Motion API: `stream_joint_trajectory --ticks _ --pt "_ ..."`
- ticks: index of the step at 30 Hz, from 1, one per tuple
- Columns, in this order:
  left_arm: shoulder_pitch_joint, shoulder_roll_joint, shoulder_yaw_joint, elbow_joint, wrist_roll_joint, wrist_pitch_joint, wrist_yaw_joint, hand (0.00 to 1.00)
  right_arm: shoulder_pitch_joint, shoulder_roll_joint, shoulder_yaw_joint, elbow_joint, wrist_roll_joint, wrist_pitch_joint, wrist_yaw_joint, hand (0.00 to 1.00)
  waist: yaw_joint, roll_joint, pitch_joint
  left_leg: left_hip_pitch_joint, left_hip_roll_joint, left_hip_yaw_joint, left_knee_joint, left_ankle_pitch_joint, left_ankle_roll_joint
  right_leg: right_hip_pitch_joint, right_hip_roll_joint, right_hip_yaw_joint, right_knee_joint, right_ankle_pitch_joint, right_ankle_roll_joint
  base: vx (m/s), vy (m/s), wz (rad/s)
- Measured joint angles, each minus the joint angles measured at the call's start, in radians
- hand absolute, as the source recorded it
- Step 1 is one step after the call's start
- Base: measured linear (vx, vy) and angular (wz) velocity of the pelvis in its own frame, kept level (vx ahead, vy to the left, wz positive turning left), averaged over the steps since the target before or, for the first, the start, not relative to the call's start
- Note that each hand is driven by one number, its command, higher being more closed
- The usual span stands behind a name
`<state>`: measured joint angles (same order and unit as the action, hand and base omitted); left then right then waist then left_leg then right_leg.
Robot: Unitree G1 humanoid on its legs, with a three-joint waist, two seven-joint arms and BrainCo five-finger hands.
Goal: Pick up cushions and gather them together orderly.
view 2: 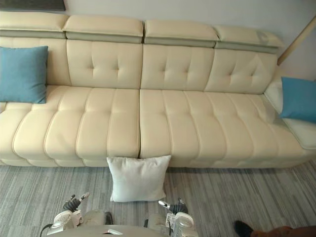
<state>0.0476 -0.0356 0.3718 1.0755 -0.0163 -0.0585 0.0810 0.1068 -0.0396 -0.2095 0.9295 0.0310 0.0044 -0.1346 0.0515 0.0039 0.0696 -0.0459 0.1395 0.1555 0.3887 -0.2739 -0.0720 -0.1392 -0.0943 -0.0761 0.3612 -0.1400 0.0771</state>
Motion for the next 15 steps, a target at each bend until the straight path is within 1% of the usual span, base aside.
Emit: stream_joint_trajectory --ticks 1,2,4,7,11,13,15 --pt "0.003 -0.009 0.0 0.001 0.0 0.0 0.0 0.0 -0.001 -0.007 0.0 0.001 0.0 0.0 0.0 0.0 -0.001 0.014 -0.006 0.007 0.01 -0.008 -0.019 0.006 -0.01 0.006 0.014 -0.009 -0.01 0.0 -0.005 0.13 -0.129 0.07" --pt "0.003 -0.01 0.0 0.002 0.0 0.0 0.0 0.0 0.0 -0.008 0.0 0.001 0.0 0.0 0.0 0.0 -0.003 0.015 -0.005 0.019 0.016 -0.013 -0.035 0.01 -0.015 0.021 0.021 -0.021 -0.022 -0.001 -0.009 0.15 -0.148 0.12" --pt "0.004 -0.008 0.0 0.002 0.0 0.0 -0.001 0.0 0.0 -0.006 0.0 0.012 0.0 0.002 0.0 0.0 0.001 0.007 -0.003 0.037 0.023 -0.021 -0.06 0.016 -0.025 0.052 0.028 -0.036 -0.039 -0.001 -0.012 0.09 -0.078 0.16" --pt "0.004 -0.002 -0.005 0.002 0.0 0.0 -0.001 0.0 -0.006 -0.004 0.002 0.029 0.0 0.001 0.0 0.0 0.004 -0.001 -0.004 0.046 0.016 -0.02 -0.067 0.017 -0.025 0.069 0.022 -0.044 -0.055 -0.001 -0.012 0.03 0.006 0.07" --pt "0.0 0.013 -0.032 -0.004 0.0 0.0 0.0 0.0 -0.014 -0.002 0.013 0.028 -0.002 0.0 -0.002 0.0 0.004 -0.014 0.004 0.037 0.0 -0.018 -0.077 0.022 -0.022 0.058 0.008 -0.044 -0.057 -0.004 -0.007 -0.01 0.031 0.04" --pt "-0.019 0.028 -0.058 -0.006 -0.001 0.0 0.004 0.0 -0.034 -0.007 0.025 0.028 -0.032 0.001 -0.01 0.0 0.005 -0.021 0.018 -0.012 -0.008 -0.024 -0.048 0.022 -0.022 0.012 0.0 -0.045 -0.025 -0.007 -0.004 -0.04 0.029 0.1" --pt "-0.069 0.046 -0.079 -0.017 -0.003 0.0 0.021 0.0 -0.079 -0.007 0.042 0.018 -0.04 0.001 -0.021 0.0 0.004 -0.026 0.08 -0.101 -0.011 -0.043 0.027 0.019 -0.018 -0.07 -0.006 -0.044 0.032 -0.012 -0.007 -0.14 0.009 0.16"
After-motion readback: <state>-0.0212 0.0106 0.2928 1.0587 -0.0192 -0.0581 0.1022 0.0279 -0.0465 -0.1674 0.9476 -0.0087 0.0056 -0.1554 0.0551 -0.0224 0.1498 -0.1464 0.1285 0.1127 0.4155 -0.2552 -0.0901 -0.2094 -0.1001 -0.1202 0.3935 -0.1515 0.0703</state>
